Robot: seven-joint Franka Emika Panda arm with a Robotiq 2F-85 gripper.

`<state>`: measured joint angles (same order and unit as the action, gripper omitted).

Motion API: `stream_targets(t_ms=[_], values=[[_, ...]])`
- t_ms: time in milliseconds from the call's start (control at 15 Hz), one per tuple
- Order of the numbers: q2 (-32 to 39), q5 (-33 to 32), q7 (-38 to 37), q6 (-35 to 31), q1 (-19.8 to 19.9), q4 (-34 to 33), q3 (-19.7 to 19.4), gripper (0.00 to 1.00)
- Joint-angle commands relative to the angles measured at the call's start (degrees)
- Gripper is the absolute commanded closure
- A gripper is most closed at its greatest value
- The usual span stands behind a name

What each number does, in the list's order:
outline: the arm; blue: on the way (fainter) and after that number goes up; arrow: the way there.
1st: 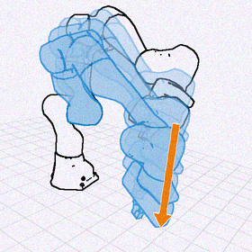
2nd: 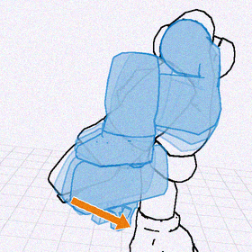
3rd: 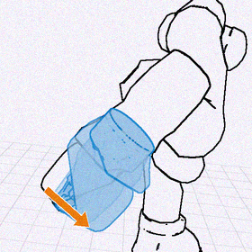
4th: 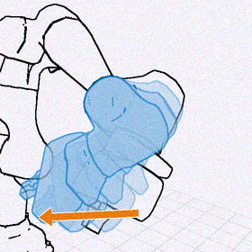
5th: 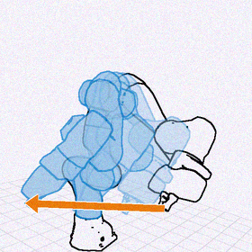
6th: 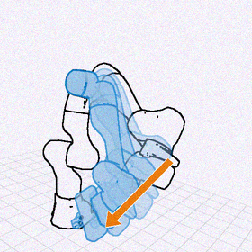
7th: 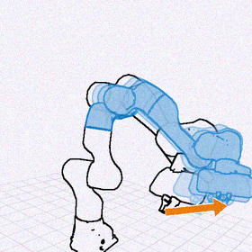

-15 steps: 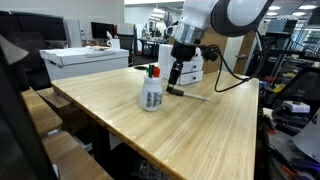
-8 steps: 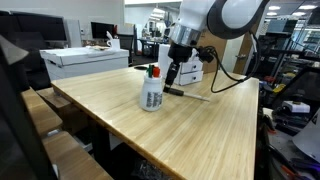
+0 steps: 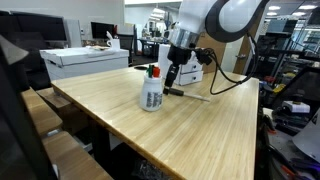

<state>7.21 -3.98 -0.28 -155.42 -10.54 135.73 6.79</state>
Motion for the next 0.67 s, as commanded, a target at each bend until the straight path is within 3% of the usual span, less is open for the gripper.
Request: stream_targets(t_ms=[0, 267, 600], values=[[0.87, -0.64, 1.12, -1.2, 0.84, -0.19, 0.31, 0.69], [-0.17, 0.22, 1.43, -0.13, 0.55, 0.0, 1.02, 0.94], [-1.94, 0.78, 1.03, 0.82, 0.07, 0.7, 2.07, 1.0]])
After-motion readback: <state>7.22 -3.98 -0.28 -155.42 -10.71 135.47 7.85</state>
